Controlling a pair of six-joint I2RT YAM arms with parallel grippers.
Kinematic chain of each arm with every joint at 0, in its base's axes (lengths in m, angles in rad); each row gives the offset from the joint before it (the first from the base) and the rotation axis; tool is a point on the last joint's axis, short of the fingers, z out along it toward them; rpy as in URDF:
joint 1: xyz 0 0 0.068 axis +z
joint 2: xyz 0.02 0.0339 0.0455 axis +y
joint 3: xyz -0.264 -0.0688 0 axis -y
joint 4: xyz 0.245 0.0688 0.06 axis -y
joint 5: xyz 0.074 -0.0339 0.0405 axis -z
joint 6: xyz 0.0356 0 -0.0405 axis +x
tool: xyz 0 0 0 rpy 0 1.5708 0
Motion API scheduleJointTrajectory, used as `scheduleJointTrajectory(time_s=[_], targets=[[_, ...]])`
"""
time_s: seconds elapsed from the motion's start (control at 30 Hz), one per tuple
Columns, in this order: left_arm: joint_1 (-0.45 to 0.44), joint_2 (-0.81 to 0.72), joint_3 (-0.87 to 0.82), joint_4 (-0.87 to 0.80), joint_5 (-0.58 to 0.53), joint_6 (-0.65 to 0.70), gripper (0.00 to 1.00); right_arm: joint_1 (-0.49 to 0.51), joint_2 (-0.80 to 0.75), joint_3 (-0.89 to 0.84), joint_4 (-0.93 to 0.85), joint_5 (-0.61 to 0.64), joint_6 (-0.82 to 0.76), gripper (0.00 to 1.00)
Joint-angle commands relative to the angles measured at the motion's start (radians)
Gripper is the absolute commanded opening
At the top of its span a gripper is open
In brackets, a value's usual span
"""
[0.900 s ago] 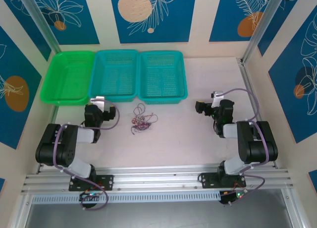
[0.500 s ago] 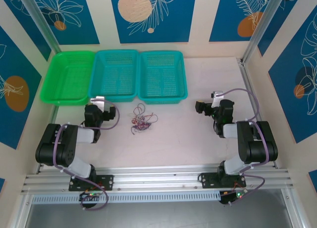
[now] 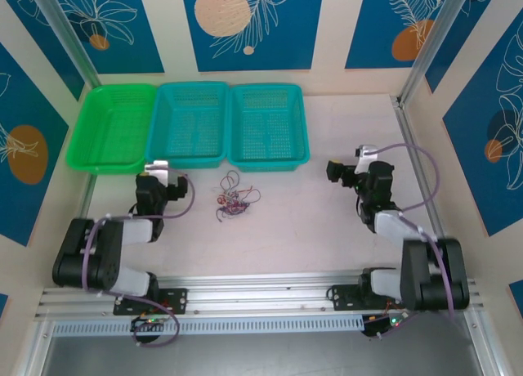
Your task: Untangle the cables
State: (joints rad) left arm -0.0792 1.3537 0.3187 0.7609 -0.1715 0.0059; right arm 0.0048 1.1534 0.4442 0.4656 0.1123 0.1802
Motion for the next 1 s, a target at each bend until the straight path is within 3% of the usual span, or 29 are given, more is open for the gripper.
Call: scheduleJointTrajectory(time_s=[0.0,0.13,0.23,0.33,0.43,0.6,0.73,0.97], targets=[[-0.004,-0.202,0.042,-0.251,-0.090,-0.107,1.00,0.007,-0.182,0.096,-0.355,0.060,0.168,0.99],[-0.012,-0.419,0.108,-0.583,-0.024,-0.287,1.00,0.013,-0.293,0.250,-0.711,-0.044,0.318,0.99],[-0.016,-0.523,0.152,-0.751,0.175,-0.476,1.00,0.050,-0.303,0.348,-0.877,-0.178,0.395,0.99],[-0.038,-0.539,0.185,-0.863,0.379,-0.669,0.93,0.146,-0.260,0.423,-0.963,-0.289,0.461,0.99],[-0.135,-0.487,0.209,-0.930,0.485,-0.762,0.79,0.277,-0.181,0.489,-1.024,-0.333,0.512,1.00],[-0.387,-0.319,0.266,-0.995,0.418,-0.727,0.76,0.505,-0.028,0.583,-1.058,-0.254,0.493,1.00],[-0.441,-0.186,0.255,-0.948,0.387,-0.755,0.67,0.598,0.091,0.641,-1.069,-0.212,0.486,1.00],[-0.455,-0.059,0.253,-0.917,0.315,-0.708,0.40,0.724,0.238,0.729,-1.090,-0.159,0.472,0.99]])
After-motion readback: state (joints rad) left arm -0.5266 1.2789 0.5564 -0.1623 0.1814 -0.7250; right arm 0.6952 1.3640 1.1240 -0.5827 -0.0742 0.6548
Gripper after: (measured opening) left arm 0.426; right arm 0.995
